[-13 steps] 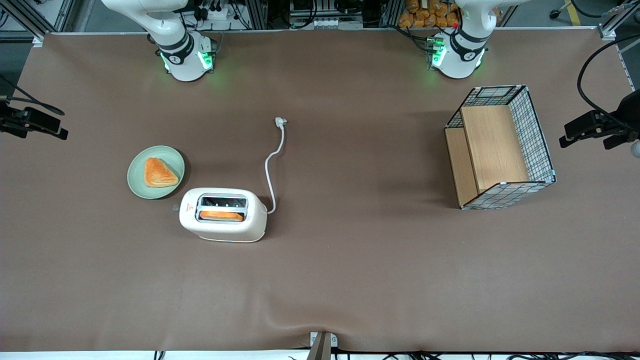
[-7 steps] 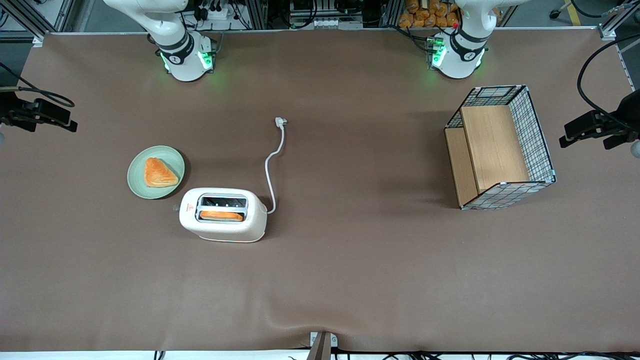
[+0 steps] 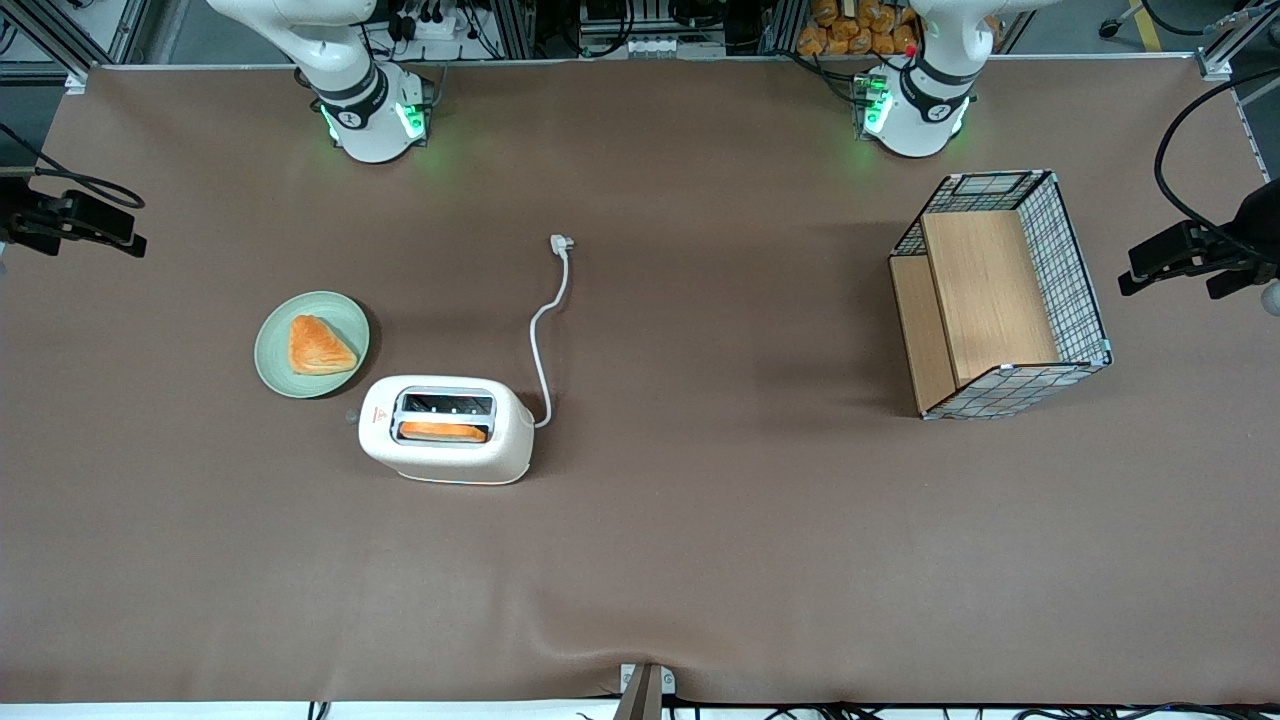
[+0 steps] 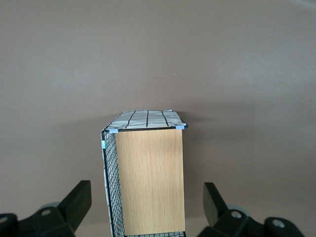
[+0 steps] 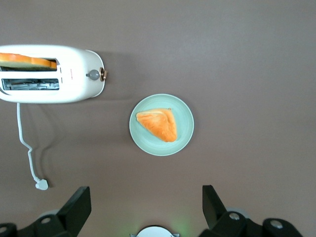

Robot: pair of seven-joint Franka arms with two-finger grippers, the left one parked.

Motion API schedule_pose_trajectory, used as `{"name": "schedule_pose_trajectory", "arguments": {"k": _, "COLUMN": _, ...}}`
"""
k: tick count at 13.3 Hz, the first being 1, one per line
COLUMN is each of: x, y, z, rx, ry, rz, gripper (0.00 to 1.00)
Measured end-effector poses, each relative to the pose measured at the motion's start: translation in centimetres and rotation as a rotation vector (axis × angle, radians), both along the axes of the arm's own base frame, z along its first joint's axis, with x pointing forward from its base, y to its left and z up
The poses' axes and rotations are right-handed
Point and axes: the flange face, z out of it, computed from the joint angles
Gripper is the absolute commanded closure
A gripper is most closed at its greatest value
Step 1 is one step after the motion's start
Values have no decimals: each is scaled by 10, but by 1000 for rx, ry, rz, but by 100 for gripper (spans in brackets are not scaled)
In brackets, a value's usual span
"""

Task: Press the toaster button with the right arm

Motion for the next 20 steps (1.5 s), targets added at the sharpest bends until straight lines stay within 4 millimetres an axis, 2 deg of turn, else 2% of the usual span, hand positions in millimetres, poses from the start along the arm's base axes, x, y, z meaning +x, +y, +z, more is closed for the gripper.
{"name": "schedule_pose_trajectory", "arguments": {"k": 3, "x": 0, "y": 1, "z": 16, "rx": -10, "ry": -31, "rz": 3, "gripper": 0}}
{"name": "schedule_pose_trajectory", "arguments": {"k": 12, "x": -1, "y": 2, "z": 15, "rx": -11, "ry": -21, "rz": 1, "gripper": 0}}
{"name": "schedule_pose_trajectory", "arguments": {"k": 20, "x": 4, "y": 2, "z": 15, "rx": -18, "ry": -49, "rz": -91, "gripper": 0}}
